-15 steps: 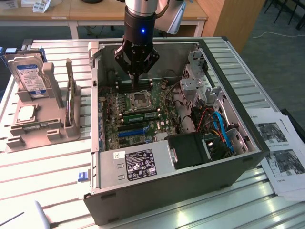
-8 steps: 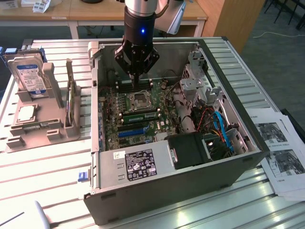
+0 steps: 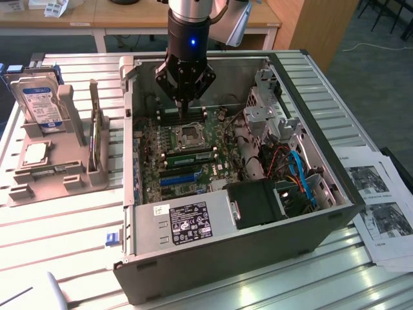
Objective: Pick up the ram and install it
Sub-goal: 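Press down the ram until it locks into place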
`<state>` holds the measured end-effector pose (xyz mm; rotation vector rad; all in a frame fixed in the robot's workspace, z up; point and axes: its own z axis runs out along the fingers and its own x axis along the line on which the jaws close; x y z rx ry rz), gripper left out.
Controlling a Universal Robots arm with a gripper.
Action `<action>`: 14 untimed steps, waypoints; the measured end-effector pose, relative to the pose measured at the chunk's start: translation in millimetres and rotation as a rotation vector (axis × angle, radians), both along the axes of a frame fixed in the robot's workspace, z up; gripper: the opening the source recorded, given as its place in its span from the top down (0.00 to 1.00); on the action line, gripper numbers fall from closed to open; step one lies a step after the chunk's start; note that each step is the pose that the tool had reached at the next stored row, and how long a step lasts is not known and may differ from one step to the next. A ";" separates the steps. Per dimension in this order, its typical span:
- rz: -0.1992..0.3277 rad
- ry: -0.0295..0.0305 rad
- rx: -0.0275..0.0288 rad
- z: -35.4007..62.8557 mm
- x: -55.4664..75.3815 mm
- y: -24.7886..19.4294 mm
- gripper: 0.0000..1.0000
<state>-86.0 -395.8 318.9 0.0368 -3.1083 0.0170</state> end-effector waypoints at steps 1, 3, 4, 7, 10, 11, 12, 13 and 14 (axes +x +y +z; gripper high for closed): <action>0.000 -0.0002 0.0000 0.0 0.0 0.0 0.90; 0.000 -0.0022 -0.0001 0.0 -0.4 0.0 0.90; 0.000 -0.0037 -0.0001 0.0 -0.5 0.0 0.90; 0.000 -0.0085 0.0002 -0.1 -1.1 0.0 0.90; 0.000 -0.0103 0.0002 -0.1 -1.3 0.0 0.90; 0.000 -0.0104 0.0002 -0.1 -1.4 0.0 0.90; 0.000 -0.0104 0.0002 -0.1 -1.4 0.0 0.90; 0.000 -0.0104 0.0002 -0.1 -1.4 0.0 0.90; 0.000 -0.0104 0.0002 -0.1 -1.4 0.0 0.90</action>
